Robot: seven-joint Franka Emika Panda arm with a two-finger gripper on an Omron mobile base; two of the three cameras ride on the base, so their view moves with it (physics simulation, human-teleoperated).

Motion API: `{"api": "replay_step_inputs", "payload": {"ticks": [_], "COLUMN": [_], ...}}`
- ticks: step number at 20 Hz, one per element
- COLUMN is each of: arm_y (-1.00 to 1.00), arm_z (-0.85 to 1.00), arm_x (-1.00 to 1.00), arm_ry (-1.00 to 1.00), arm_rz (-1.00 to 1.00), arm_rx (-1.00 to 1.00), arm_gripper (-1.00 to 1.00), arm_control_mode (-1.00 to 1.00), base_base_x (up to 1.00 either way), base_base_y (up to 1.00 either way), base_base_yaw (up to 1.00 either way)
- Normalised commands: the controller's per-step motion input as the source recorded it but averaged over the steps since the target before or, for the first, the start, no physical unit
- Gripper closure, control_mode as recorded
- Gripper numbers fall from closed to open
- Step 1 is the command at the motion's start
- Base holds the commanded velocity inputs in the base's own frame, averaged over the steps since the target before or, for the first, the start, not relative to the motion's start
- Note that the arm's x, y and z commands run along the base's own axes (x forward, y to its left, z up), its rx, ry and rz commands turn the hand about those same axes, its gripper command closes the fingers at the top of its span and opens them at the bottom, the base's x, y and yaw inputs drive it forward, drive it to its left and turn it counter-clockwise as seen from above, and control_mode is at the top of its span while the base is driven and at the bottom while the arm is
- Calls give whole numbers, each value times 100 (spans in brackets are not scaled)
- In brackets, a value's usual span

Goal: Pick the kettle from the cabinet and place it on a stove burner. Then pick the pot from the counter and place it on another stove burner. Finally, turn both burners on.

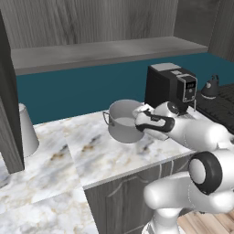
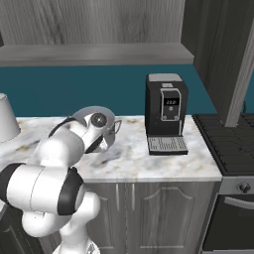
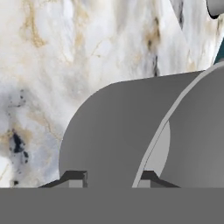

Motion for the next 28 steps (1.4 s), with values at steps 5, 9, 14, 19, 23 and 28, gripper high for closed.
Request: {"api": "replay_step_inputs", "payload": {"ticks": [5, 9, 14, 19, 23, 28], "arm_y": [0, 0, 0, 0, 0, 0], "arm_z": [25, 19, 23, 24, 17, 20], "arm_x": [-25, -26, -30, -37, -42, -46], "arm_ry": [0, 1, 2, 3, 1, 0], "arm_rz": [0, 0, 0, 0, 0, 0], "arm_rx": [-7, -5, -4, -3, 0, 0], "arm_gripper": [100, 100, 100, 100, 100, 100], "arm_control_mode": [-100, -100, -100, -100, -100, -100], "base_base_x": [0, 0, 0, 0, 0, 0], "base_base_y": [0, 0, 0, 0, 0, 0], "base_base_yaw": [0, 0, 0, 0, 0, 0]}}
